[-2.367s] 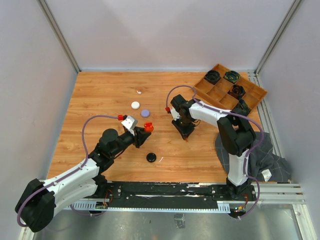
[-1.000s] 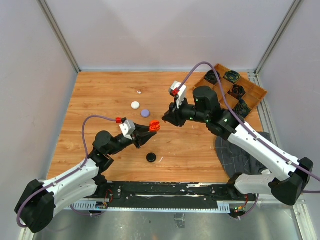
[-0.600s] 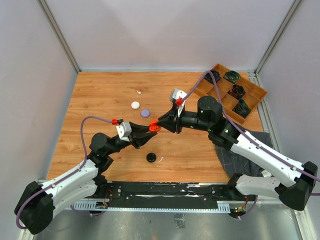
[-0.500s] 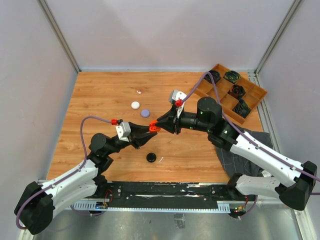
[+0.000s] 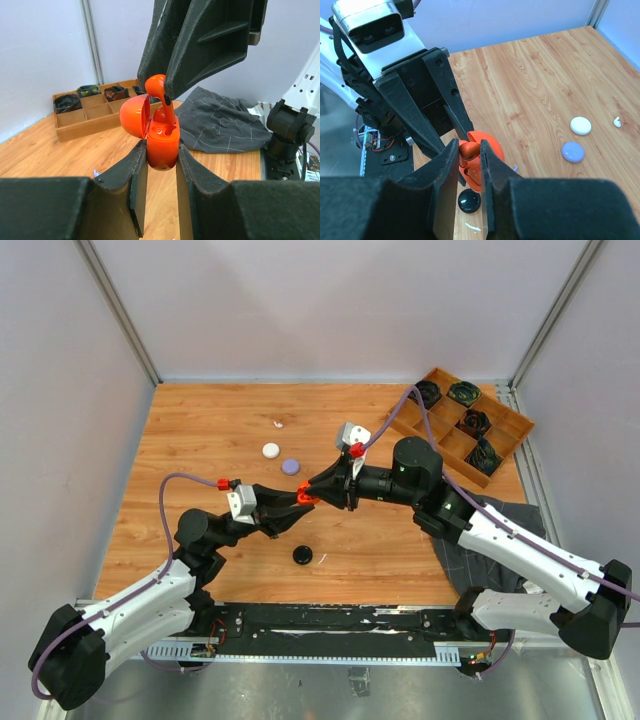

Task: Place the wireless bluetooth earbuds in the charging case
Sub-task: Place the earbud in the charging case.

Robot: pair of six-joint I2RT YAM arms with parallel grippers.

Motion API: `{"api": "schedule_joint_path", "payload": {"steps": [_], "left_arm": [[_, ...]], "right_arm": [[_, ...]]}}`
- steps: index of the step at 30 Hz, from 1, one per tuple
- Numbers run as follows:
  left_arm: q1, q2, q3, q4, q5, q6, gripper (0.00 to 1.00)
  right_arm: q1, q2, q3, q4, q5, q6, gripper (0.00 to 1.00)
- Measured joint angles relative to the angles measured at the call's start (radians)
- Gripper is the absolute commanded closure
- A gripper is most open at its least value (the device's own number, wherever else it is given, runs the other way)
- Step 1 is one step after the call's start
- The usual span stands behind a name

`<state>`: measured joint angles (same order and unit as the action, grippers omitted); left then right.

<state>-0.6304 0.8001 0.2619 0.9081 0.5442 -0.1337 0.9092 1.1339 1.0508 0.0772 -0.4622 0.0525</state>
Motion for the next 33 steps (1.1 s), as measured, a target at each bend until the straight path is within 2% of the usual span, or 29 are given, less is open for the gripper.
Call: {"api": "schedule_joint_path", "payload": {"steps": [22, 33], "left_arm": [[0.0, 0.001, -0.001, 0.073, 0.012, -0.078, 1.0], [0.0, 0.001, -0.013, 0.105, 0.019, -0.105, 1.0]], "right_arm": [[0.008, -0.005, -0.018, 0.058, -0.039, -0.008, 0.82], [0.012, -0.012, -0.035, 0.084, -0.053, -0.009, 0.73]]}}
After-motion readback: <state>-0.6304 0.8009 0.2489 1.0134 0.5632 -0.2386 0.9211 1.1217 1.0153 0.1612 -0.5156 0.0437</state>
